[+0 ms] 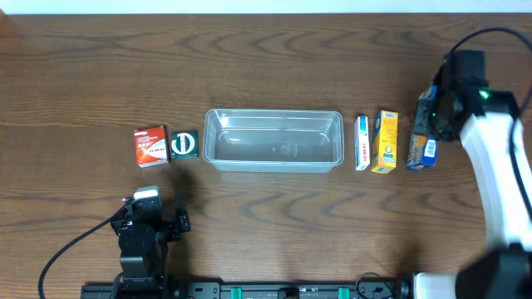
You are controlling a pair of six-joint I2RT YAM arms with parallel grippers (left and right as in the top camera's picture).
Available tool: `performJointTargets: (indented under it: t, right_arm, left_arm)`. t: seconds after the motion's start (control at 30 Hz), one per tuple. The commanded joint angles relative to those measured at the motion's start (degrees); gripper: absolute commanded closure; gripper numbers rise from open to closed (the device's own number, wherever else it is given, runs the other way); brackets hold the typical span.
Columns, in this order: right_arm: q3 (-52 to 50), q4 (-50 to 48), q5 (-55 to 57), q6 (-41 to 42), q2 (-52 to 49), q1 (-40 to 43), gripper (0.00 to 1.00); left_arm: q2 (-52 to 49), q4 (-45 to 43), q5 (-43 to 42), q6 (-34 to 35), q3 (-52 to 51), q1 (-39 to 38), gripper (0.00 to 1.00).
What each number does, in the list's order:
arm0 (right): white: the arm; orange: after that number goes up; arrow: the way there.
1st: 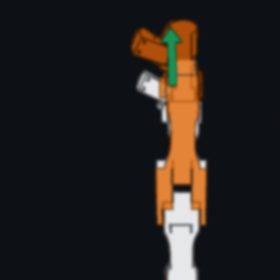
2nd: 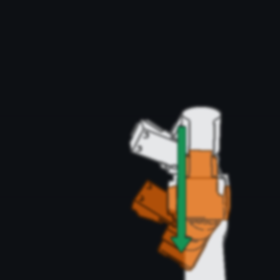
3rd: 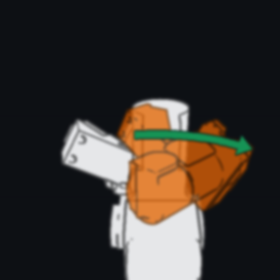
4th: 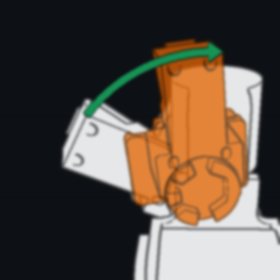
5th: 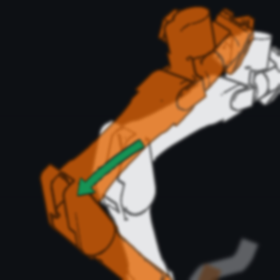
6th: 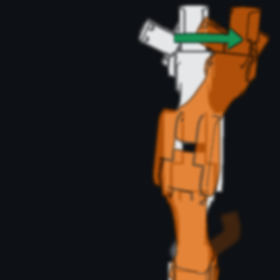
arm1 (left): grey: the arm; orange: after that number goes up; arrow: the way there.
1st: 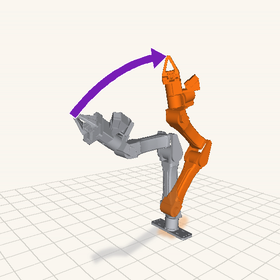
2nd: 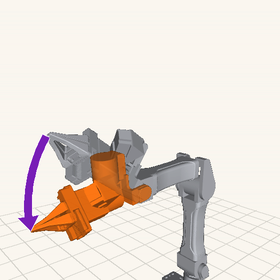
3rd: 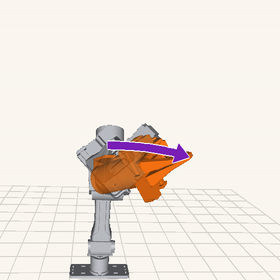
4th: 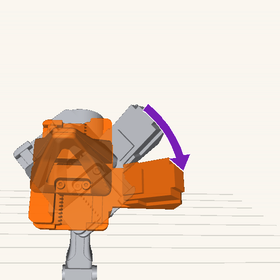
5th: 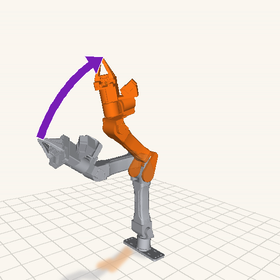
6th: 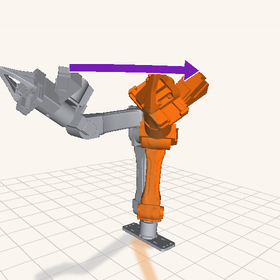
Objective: Pack container
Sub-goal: 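Reach the right gripper to the tall blue box and grasp it, then carry the blue box left and lower it into the clear container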
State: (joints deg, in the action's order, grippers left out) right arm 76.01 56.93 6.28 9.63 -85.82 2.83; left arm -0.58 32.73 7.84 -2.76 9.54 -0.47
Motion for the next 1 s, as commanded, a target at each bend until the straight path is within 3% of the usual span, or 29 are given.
performJointTargets:
  t: [0.0,0.13,0.3,0.57,0.83,0.97]
  right_arm:
    - [0.83,-0.09,-4.57,0.59,9.31,-4.42,0.99]
    - [0.83,-3.39,-10.47,0.59,15.93,-12.31,0.99]
    - [0.81,-9.31,-10.21,-0.74,16.61,-24.15,0.99]
    - [0.81,-17.07,-10.19,-27.36,10.05,-34.99,0.99]
    - [0.83,-21.92,-7.58,-46.64,2.84,-35.52,0.99]
    - [0.81,-23.91,-7.08,-51.65,0.81,-35.54,0.99]
  left_arm:
    - [0.37,-0.26,0.09,0.52,-0.85,0.24,0.02]
    - [0.37,-0.24,0.09,0.52,-0.85,0.24,0.02]
    - [0.37,-0.24,0.09,0.52,-0.85,0.24,0.02]
    - [0.37,-0.24,0.09,0.52,-0.85,0.24,0.02]
    - [0.37,-0.24,0.09,0.52,-0.85,0.24,0.02]
    - [0.37,-0.24,0.09,0.52,-0.85,0.24,0.02]
